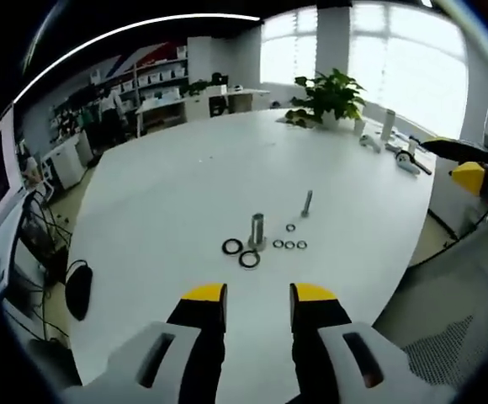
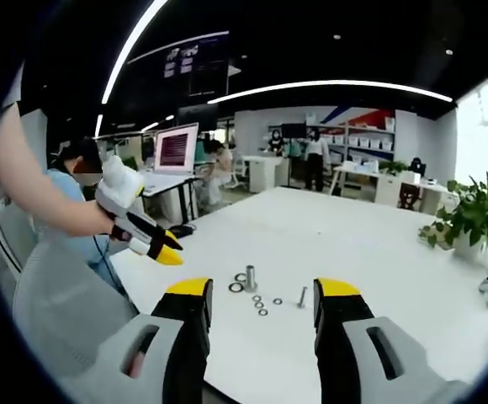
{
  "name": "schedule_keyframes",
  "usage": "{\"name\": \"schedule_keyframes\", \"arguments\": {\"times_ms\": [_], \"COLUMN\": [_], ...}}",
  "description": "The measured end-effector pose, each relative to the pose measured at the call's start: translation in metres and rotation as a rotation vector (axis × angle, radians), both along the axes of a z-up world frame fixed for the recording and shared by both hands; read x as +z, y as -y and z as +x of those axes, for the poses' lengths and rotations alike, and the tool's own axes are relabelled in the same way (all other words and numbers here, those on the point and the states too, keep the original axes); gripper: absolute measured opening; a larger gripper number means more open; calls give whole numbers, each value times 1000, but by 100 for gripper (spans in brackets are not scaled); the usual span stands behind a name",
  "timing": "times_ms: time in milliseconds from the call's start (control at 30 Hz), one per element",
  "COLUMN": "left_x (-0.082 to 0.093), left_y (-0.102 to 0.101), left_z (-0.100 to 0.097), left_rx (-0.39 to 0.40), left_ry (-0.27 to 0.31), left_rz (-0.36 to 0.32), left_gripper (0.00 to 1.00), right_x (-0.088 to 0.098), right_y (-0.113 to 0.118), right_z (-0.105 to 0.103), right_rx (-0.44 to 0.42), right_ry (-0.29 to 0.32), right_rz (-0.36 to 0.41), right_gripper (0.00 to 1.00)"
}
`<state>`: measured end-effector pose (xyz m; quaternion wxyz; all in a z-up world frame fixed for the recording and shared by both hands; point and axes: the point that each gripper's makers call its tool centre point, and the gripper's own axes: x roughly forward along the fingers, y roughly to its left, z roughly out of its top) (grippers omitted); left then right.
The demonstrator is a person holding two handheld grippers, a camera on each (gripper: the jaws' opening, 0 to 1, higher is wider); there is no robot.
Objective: Place the washer onto the threaded stud by aligning its center hole with the stud, sliding it down to the base, and recovering from edge contact or off-axis alignment until the washer reaches the visible bottom stop.
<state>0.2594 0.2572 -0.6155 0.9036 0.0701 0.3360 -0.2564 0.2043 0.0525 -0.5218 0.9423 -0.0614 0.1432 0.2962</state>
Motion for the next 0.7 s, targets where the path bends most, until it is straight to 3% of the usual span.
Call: {"name": "schedule_keyframes", "arguments": {"times_ms": [333, 700], "left_x": [-28, -34], "left_y": [-2, -3], "left_z": [22, 64], "left_rx": [46, 44], "left_ry": [-93, -151], "left_rz": [4, 28], "left_gripper": [27, 26], "right_x": [-2, -2], "right_y": [-2, -4], "right_z": [-2, -3], "right_rx": [21, 28], "right_ry": [8, 11], "right_rz": [-26, -27], "right_gripper": [50, 50]}}
